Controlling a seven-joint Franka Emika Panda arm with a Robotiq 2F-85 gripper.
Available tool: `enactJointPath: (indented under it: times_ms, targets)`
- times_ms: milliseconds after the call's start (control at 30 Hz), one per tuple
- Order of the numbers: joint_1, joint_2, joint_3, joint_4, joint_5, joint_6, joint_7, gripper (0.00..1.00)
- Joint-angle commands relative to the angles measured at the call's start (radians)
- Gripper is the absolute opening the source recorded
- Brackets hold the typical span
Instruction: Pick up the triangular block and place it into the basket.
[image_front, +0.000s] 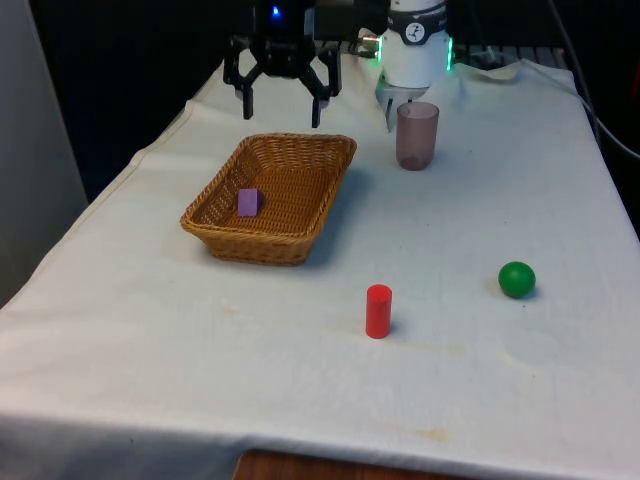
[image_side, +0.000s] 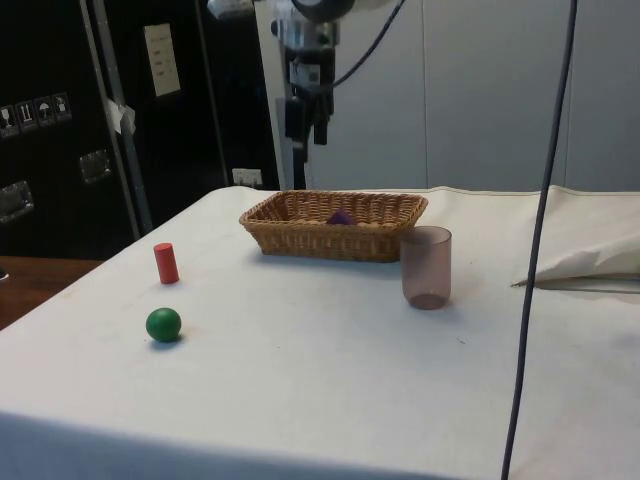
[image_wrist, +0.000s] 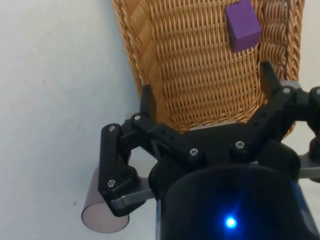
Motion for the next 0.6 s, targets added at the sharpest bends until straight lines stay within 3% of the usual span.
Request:
enactJointPath:
  times_ms: [0, 33, 300, 567]
  targets:
    - [0.000, -0.007, 0.000, 0.002, -0.004, -0.006, 0.002, 1.00]
    - [0.004, -0.025, -0.006, 0.012, -0.027, -0.034, 0.019, 1.00]
    - [0.001, -0.040, 0.001, 0.055, -0.023, -0.079, 0.008, 1.00]
    - [0.002, 0.037, 0.009, 0.150, -0.016, -0.144, 0.007, 1.00]
